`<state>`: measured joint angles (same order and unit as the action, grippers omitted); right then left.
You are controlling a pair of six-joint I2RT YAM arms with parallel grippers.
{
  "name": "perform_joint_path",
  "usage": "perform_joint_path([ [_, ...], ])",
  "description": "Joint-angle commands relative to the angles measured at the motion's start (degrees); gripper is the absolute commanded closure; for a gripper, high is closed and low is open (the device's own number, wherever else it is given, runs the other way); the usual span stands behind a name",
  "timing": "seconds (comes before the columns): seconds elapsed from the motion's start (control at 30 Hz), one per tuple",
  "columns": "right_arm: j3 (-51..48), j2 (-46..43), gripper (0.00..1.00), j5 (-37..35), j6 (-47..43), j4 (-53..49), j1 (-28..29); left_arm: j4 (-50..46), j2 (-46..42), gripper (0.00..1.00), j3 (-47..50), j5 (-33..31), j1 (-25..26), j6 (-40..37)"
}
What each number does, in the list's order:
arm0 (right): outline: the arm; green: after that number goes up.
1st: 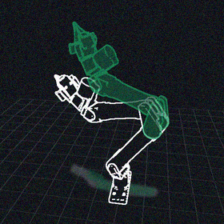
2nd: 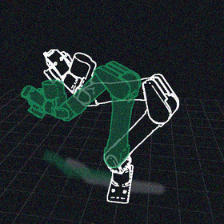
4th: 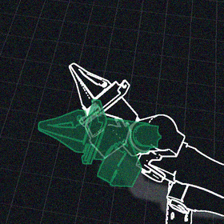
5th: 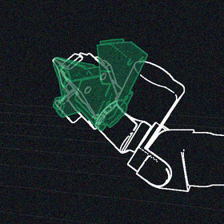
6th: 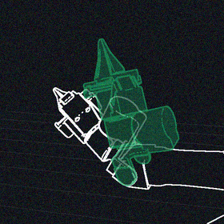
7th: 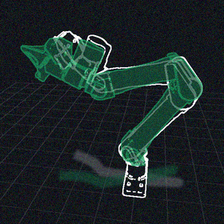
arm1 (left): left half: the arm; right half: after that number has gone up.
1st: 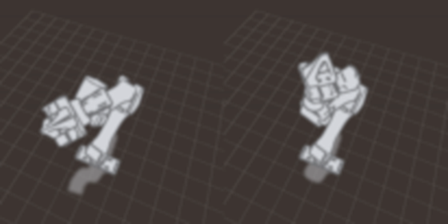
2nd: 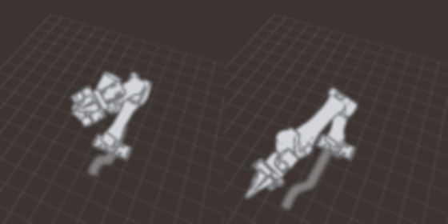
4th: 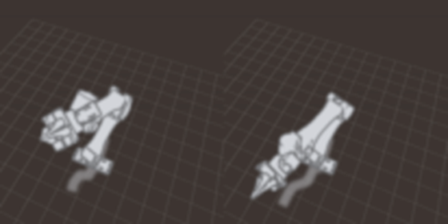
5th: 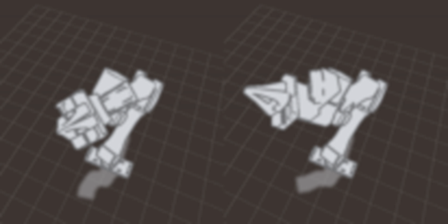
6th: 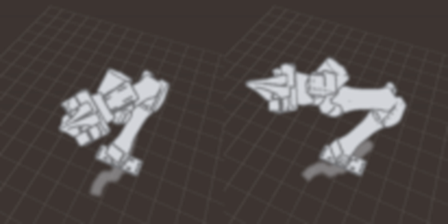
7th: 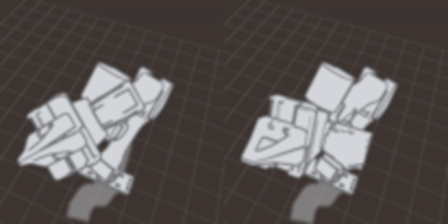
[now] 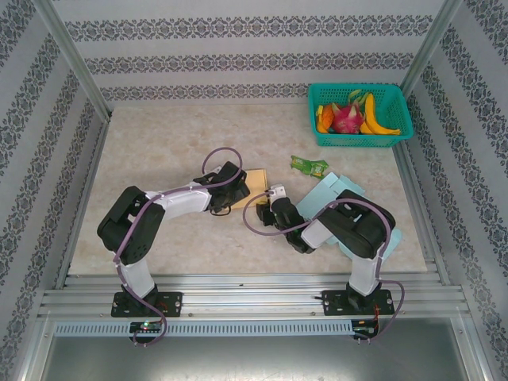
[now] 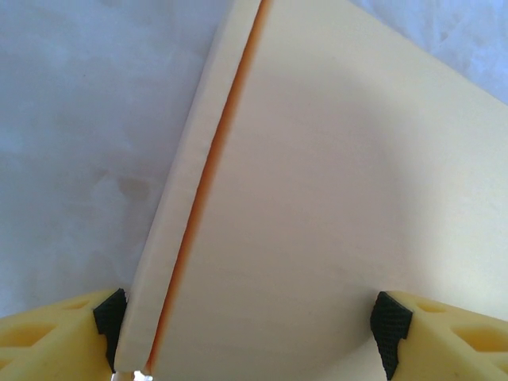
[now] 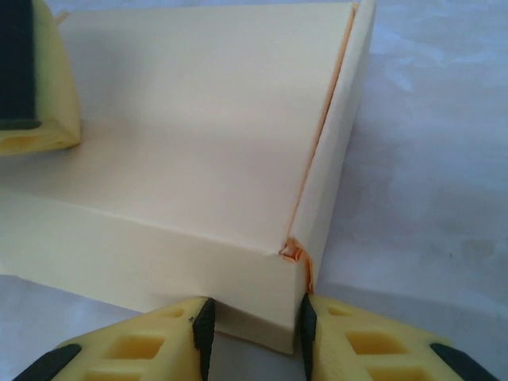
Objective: Fold the paper box
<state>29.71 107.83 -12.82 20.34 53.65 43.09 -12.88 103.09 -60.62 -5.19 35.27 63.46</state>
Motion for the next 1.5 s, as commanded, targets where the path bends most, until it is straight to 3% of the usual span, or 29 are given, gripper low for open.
perform_joint_path([
  [0.0, 3.3, 2.8, 0.63, 1.8, -1.4, -0.1, -0.4, -7.1, 5.0, 0.19, 2.6, 5.4, 0.8, -2.6],
  [0.27, 8.7, 5.9, 0.60, 2.1, 1.6, -6.3, -1.9, -6.2, 5.2, 0.19, 1.9, 7.5, 0.9, -3.5],
  [0.5, 7.7, 5.3, 0.59, 5.6, 5.8, -6.0, -3.7, -7.4, 3.7, 0.19, 0.1, 7.6, 1.5, -3.6],
  [0.97, 4.5, -6.2, 0.60, 25.4, 17.3, -14.8, -13.8, -11.9, -5.5, 0.09, -4.2, 4.2, 2.6, -5.9],
  [1.1, 4.9, -11.3, 0.65, 24.8, 14.7, -21.9, -14.5, -11.0, -11.3, 0.09, -3.0, -1.8, 2.5, -9.1],
  [1.2, 5.1, -14.3, 0.76, 24.0, 14.0, -26.0, -15.0, -8.3, -14.1, 0.09, -2.6, -4.1, 1.4, -14.6],
  [1.33, 7.7, -15.7, 0.85, 24.4, 14.5, -32.8, -15.3, -0.6, -11.4, 0.09, -3.3, 3.7, -5.4, -24.4],
  [1.47, 10.4, -14.0, 1.00, 25.5, 14.9, -36.2, -15.7, 8.4, -3.7, 0.10, -5.9, 17.1, -12.8, -29.8],
])
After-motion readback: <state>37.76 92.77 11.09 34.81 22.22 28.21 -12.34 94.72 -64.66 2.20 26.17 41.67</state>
